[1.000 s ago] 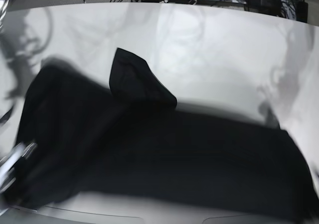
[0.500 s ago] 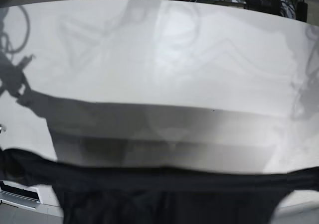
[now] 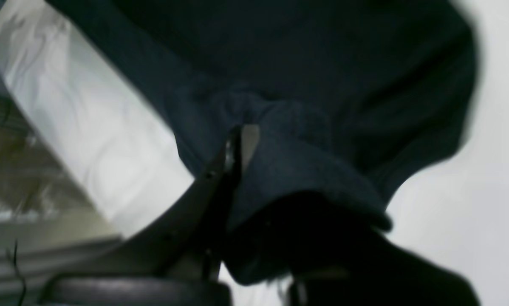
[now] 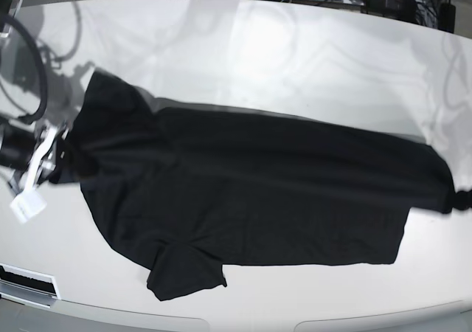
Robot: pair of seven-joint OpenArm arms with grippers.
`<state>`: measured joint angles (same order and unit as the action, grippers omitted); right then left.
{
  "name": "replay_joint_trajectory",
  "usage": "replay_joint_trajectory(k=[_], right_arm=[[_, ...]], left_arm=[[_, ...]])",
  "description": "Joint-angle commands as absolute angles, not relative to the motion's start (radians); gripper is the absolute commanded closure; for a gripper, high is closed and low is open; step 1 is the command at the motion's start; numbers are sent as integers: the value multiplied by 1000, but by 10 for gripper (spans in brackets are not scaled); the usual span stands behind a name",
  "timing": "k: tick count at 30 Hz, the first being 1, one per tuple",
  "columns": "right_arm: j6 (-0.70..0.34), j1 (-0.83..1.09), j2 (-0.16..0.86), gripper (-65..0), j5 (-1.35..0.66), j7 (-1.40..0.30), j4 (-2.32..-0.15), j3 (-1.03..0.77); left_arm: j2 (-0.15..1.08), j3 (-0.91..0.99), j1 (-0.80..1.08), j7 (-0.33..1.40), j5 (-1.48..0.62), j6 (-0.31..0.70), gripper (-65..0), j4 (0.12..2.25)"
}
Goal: Layout the t-shirt on the table in an organized manner, then fold the t-shirt properly
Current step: 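Swing the lifted shirt up and lay it down flat across the table, then pull the collar edge taut with the right gripper to smooth the shirt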
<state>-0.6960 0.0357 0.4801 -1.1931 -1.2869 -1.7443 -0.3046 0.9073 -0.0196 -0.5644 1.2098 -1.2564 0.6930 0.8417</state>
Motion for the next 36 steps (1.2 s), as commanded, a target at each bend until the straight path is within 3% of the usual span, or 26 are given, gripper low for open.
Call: replay_joint_trajectory(k=[1, 11, 24, 36], right_arm=[[-698, 27, 493, 0, -1196, -1266, -1759, -314], [-698, 91, 499, 0, -1182, -1273, -1760, -310], [-698, 124, 580, 0, -1179, -1396, -1761, -75], [-698, 208, 599, 0, -1266, -1396, -1892, -59]], left_arm=[[945, -8, -591, 1216, -1303, 698, 0, 853], [958, -8, -514, 1396, -1484, 698, 0, 857], [997, -9, -357, 1396, -1484, 698, 0, 872], [1013, -8, -206, 1396, -1484, 698, 0, 1037]])
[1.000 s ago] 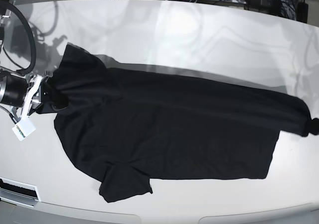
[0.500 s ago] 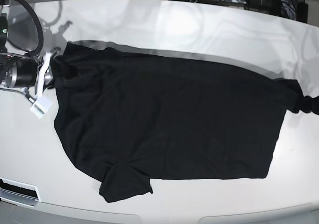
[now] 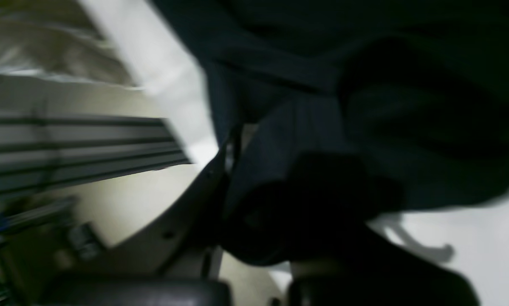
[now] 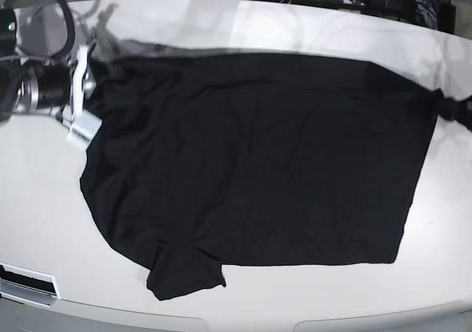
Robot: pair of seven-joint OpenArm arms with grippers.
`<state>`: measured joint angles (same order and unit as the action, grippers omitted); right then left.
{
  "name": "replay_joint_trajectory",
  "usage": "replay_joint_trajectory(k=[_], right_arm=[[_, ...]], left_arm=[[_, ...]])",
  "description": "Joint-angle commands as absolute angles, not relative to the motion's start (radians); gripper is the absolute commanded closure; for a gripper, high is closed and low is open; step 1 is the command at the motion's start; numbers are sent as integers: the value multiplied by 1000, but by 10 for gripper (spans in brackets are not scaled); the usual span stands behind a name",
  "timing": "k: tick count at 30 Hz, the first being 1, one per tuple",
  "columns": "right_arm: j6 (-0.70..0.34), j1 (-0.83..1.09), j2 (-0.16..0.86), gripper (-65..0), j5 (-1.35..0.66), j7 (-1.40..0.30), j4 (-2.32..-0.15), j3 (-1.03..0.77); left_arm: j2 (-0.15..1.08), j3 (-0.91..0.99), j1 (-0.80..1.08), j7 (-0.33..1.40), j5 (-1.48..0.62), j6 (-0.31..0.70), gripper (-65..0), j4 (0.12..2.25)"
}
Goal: Layout the t-shirt on the table in an organized manner, then fold the t-shirt properly
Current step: 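Pull the collar edge taut with the right gripper to smooth the shirt, then drag the collar corner with the right gripper away from the left gripper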
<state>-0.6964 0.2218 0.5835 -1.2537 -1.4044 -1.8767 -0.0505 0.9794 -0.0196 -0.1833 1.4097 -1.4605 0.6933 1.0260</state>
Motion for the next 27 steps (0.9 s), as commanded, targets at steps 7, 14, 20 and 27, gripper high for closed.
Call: replay_joint_trajectory(k=[7, 14, 20, 27], right_arm=[[-698, 256, 599, 0, -1332, -1396, -1892, -59], [-698, 315, 598, -19, -1484, -1396, -1892, -59], [-698, 313, 608, -388, -1484, -1396, -1917, -77], [-698, 316, 629, -388, -1484, -1396, -2030, -152]], left_arm=[[1014, -9, -201, 1336, -1484, 698, 0, 1037], [1013, -9, -197, 1324, -1484, 698, 0, 1037], [1013, -8, -196, 1306, -1484, 698, 0, 1037], [1013, -8, -194, 1287, -1484, 698, 0, 1037]])
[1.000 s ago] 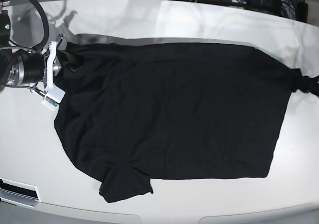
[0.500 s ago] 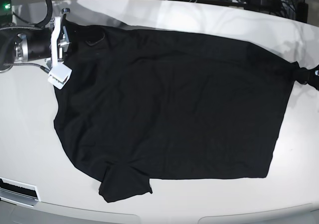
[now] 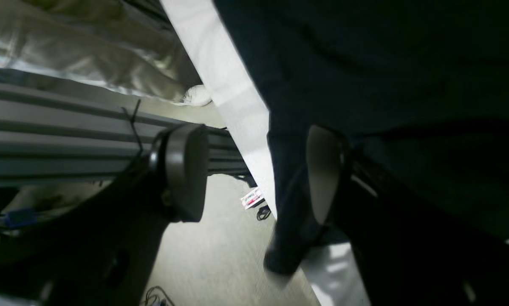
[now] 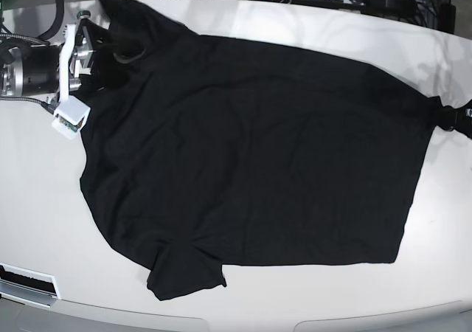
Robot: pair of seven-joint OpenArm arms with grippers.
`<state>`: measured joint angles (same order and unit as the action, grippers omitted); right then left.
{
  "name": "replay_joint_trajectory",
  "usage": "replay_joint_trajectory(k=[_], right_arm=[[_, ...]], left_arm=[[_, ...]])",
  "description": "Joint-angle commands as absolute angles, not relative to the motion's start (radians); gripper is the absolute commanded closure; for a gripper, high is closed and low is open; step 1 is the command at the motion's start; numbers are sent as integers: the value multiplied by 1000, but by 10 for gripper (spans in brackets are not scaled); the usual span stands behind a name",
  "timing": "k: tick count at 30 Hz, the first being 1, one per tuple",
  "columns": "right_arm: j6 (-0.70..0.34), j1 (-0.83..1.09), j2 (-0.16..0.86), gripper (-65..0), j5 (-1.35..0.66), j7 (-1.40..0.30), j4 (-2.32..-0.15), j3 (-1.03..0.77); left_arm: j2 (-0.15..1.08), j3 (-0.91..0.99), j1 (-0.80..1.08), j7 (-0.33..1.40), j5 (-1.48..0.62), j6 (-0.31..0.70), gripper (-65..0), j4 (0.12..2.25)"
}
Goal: Layout the t-shirt on the table in an organized manner, then fold the t-shirt properly
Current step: 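Drag the collar corner with the right gripper away from the left gripper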
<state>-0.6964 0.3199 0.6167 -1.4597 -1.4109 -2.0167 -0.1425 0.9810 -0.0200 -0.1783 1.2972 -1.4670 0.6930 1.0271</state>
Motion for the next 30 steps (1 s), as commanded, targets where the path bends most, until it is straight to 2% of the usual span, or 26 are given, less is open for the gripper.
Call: replay_joint_trajectory(k=[1, 5, 7, 12, 17, 23, 25, 30], right_arm=[[-698, 317, 628, -388, -1484, -1396, -2027, -152], [-697, 343, 627, -387, -1256, -1392, -2024, -159], [-667, 369, 601, -387, -1125, -1309, -2024, -175], [-631, 460, 458, -387, -993, -1221, -2024, -275], [-570, 543, 306, -387, -816, -1037, -2024, -410], [-574, 570, 171, -387, -785, -1005, -2004, -528], [-545, 570, 144, -387, -781, -1005, -1963, -532], [-565, 559, 114, -387, -772, -919, -1806, -531]], left_arm=[[1014, -8, -194, 1287, -1484, 698, 0, 1036], [1014, -8, -194, 1280, -1484, 698, 0, 1034], [1014, -8, -194, 1279, -1484, 698, 0, 1034], [1014, -8, -194, 1279, -1484, 698, 0, 1034], [1013, -8, -194, 1271, -1484, 698, 0, 1034], [1013, -8, -194, 1268, -1484, 698, 0, 1034], [1013, -8, -194, 1253, -1484, 698, 0, 1032], [1013, -8, -194, 1242, -1484, 698, 0, 1031]])
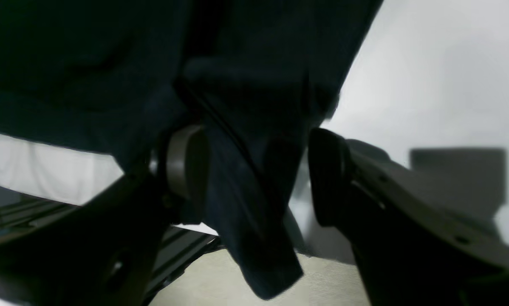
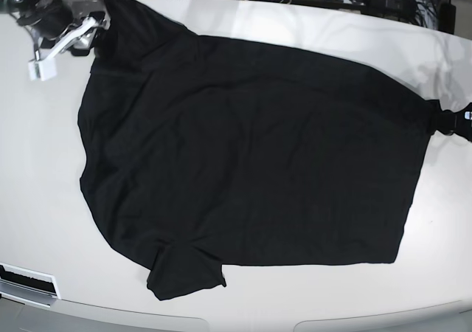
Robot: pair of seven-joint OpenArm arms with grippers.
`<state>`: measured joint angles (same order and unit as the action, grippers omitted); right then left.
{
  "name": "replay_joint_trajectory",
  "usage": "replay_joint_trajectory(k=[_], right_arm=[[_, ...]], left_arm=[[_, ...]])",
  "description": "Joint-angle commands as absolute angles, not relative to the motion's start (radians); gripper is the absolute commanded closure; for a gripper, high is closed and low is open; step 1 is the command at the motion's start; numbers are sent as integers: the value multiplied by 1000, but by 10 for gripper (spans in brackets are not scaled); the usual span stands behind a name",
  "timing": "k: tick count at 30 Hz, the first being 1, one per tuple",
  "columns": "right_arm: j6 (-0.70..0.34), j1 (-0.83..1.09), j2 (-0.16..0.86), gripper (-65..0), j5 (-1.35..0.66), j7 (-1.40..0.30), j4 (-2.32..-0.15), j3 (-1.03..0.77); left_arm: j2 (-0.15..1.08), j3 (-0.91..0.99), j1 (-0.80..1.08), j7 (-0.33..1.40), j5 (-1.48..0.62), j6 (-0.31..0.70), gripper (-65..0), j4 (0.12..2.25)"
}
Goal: Layout the t-shirt on the table in an organized manner, then fold the t-shirt properly
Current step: 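Drag the collar corner with the right gripper away from the left gripper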
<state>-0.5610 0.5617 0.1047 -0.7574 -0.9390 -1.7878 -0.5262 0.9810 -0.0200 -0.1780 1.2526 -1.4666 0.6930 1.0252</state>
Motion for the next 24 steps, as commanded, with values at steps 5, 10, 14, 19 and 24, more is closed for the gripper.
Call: replay_joint_trajectory(k=[5, 10, 14, 19, 24], right_arm=[[-636, 482, 114, -387, -758, -901, -1641, -539], [-694, 419, 114, -387, -786, -902, -1528, -539], [-698, 404, 117, -356, -789, -911, -1517, -539], [-698, 404, 120, -44, -833, -940, -1517, -539], [-698, 404, 139, 0, -995, -1053, -1518, -539]], left_arm=[[1013, -8, -194, 1241, -1484, 698, 0, 1031], [1013, -8, -194, 1242, -1484, 698, 0, 1031], [1013, -8, -194, 1242, -1484, 698, 0, 1031], [1013, -8, -194, 1241, -1484, 698, 0, 1031], [1014, -8, -195, 1241, -1484, 698, 0, 1031]])
